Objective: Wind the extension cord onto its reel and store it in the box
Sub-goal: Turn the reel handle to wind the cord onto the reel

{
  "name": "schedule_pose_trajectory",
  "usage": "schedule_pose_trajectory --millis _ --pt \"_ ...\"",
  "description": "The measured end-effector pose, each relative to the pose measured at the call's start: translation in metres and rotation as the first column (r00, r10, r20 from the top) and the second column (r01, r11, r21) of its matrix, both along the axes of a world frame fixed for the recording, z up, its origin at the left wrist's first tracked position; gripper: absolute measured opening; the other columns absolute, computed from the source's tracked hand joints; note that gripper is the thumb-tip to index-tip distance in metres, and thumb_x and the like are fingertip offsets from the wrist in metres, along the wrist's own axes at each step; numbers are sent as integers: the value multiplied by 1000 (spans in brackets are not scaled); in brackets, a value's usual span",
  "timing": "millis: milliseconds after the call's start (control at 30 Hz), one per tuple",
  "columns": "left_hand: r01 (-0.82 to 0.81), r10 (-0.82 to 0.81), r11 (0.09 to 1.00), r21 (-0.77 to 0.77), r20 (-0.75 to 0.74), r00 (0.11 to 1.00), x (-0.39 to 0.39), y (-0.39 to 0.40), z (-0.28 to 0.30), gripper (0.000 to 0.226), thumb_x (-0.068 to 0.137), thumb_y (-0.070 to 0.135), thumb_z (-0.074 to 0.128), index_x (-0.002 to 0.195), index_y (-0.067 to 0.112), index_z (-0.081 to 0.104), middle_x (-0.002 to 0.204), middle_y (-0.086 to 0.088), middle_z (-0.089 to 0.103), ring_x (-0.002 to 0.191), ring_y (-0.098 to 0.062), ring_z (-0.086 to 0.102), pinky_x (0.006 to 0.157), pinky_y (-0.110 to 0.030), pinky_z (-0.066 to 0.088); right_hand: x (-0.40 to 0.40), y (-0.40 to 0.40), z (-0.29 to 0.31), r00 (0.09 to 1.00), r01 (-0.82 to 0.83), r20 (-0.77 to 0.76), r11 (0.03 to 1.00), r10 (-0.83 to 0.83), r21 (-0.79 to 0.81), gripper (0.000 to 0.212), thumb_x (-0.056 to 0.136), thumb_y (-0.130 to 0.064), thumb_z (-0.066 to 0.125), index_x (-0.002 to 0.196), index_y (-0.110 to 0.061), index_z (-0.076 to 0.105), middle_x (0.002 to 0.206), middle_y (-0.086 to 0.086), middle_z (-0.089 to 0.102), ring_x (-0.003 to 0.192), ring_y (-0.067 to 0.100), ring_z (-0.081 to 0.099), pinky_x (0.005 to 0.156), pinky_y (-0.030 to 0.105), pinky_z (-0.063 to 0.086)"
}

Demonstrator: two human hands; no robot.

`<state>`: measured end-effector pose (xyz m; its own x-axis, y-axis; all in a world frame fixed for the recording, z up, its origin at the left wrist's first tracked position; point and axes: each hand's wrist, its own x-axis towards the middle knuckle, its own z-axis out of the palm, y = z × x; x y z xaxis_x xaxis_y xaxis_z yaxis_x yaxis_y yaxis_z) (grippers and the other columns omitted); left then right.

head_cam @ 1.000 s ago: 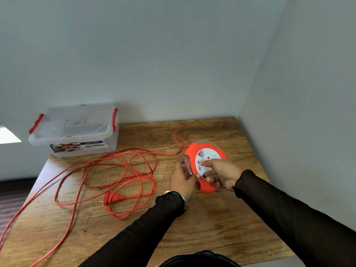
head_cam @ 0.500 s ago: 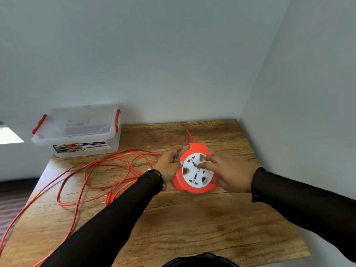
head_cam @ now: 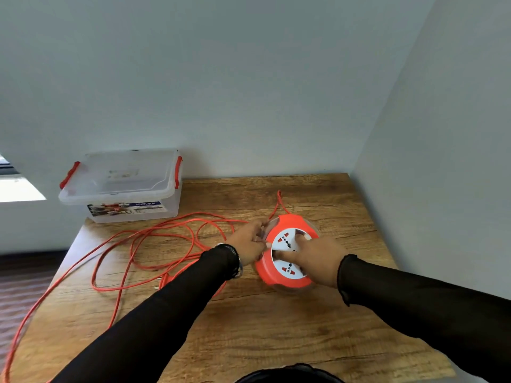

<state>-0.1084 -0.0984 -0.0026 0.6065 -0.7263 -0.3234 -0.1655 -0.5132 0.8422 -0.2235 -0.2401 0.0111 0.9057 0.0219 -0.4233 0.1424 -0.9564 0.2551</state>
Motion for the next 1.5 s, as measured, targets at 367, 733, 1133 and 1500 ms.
schedule_pose_trajectory --millis 367,733,1133,1500 --pt "-379 298 907 -182 -358 885 -37 -12 -15 43 82 -14 57 109 13 38 78 -4 54 50 -19 54 52 -33 49 -2 -1 -12 740 446 191 683 -645 579 70 84 -46 56 145 -35 24 134 2 57 112 25 58 83 33 51" --pt "-620 435 736 -273 -511 742 -73 -16 -39 42 81 -16 57 103 14 37 88 -4 58 69 -20 59 45 -23 53 11 13 -9 227 419 -679 -560 -698 715 27 92 -29 55 113 -11 54 72 4 62 33 9 45 35 15 26" --pt "-540 414 830 -138 -497 763 -41 1 -44 21 87 -4 57 102 9 48 66 -4 56 41 -6 55 44 -23 49 -5 1 -3 436 630 -559 -204 -705 749 8 92 -16 52 94 -13 59 82 -1 72 45 7 54 39 18 33" --pt "-117 58 979 -166 -326 944 4 -5 -8 57 87 -18 42 138 7 39 121 -17 59 80 -9 61 54 -12 49 2 -14 7 999 30 35 987 -36 158 71 92 -22 50 146 -46 10 150 15 19 120 35 48 81 38 50"
